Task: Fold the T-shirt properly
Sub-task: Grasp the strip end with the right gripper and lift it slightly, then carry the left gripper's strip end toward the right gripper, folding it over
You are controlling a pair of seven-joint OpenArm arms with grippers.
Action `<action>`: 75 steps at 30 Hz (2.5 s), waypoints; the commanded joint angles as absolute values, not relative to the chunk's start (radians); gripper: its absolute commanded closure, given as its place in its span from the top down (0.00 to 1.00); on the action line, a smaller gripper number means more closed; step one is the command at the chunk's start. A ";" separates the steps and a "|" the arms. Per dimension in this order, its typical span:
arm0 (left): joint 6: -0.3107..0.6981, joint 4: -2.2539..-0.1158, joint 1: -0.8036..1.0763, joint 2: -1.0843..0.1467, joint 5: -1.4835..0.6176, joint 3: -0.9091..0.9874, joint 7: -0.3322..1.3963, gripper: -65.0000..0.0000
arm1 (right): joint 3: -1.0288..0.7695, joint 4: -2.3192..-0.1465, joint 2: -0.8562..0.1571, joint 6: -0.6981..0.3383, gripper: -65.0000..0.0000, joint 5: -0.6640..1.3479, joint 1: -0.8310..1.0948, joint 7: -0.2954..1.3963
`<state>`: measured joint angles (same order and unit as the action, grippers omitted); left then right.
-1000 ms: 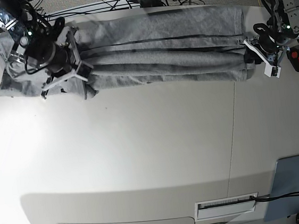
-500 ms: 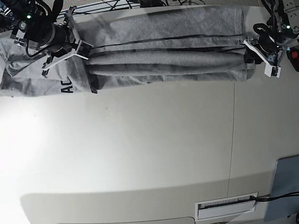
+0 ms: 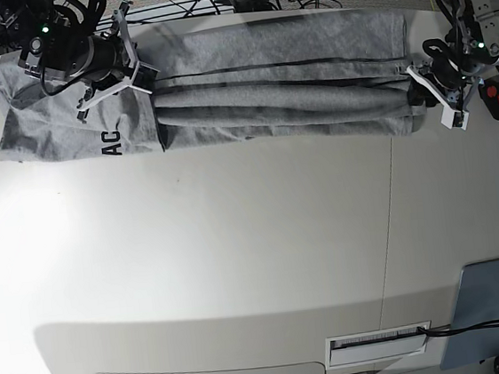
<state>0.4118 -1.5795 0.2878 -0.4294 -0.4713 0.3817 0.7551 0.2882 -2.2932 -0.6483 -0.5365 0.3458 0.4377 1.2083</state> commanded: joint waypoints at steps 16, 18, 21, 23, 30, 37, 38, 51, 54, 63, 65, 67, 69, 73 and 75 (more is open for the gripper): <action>0.477 -1.595 0.282 -0.447 -0.487 0.390 0.733 0.32 | 0.225 -2.309 -0.659 -0.521 0.19 0.265 0.373 1.047; 0.477 -1.595 0.283 -0.447 -0.511 0.391 0.734 0.37 | 0.189 -2.308 -0.656 -0.492 0.19 0.253 0.363 1.034; 0.477 -1.595 0.282 -0.447 -0.521 0.393 0.734 0.40 | 0.131 -2.308 -0.657 -0.472 0.19 0.253 0.363 1.032; 0.500 -1.595 0.283 -0.446 -0.537 0.405 0.741 0.40 | 0.102 -2.305 -0.656 -0.471 0.19 0.253 0.363 1.032; 0.523 -1.595 0.286 -0.446 -0.731 0.550 0.851 0.40 | 0.075 -2.190 -0.656 -0.448 0.19 0.253 0.363 1.028; 0.583 -1.542 0.286 -0.445 -0.898 0.628 0.982 0.40 | 0.075 -2.067 -0.656 -0.448 0.19 0.253 0.363 1.032; 0.590 -1.524 0.286 -0.443 -0.917 0.627 0.981 0.40 | 0.075 -2.066 -0.656 -0.448 0.19 0.253 0.363 1.039; 0.678 -1.472 0.286 -0.368 -1.001 0.627 1.070 0.40 | 0.075 -2.066 -0.656 -0.448 0.19 0.254 0.363 1.042; 0.678 -1.472 0.291 -0.368 -1.029 0.627 1.092 0.40 | 0.075 -2.066 -0.656 -0.448 0.19 0.254 0.363 1.043; 0.680 -1.472 0.338 -0.324 -1.055 0.627 1.031 0.40 | 0.075 -2.066 -0.656 -0.448 0.19 0.254 0.363 1.046; 0.690 -1.472 0.337 -0.299 -1.056 0.627 1.004 0.40 | 0.075 -2.066 -0.656 -0.448 0.19 0.254 0.363 1.046; 0.689 -1.472 0.337 -0.279 -1.055 0.627 0.946 0.40 | 0.075 -2.066 -0.656 -0.448 0.19 0.254 0.363 1.046; 0.689 -1.472 0.337 -0.264 -1.045 0.627 0.918 0.40 | 0.075 -2.066 -0.656 -0.448 0.19 0.254 0.363 1.048; 0.633 -1.472 0.336 -0.240 -0.986 0.627 0.853 0.40 | 0.075 -2.066 -0.656 -0.448 0.19 0.253 0.363 1.052; 0.595 -1.472 0.335 -0.226 -0.952 0.627 0.813 0.40 | 0.075 -2.066 -0.656 -0.448 0.19 0.254 0.363 1.052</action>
<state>0.5953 -1.4590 0.3347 -0.2131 -0.9455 0.6231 0.8207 0.0849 -2.0529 -0.6422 -0.4492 0.2588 0.3687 1.0588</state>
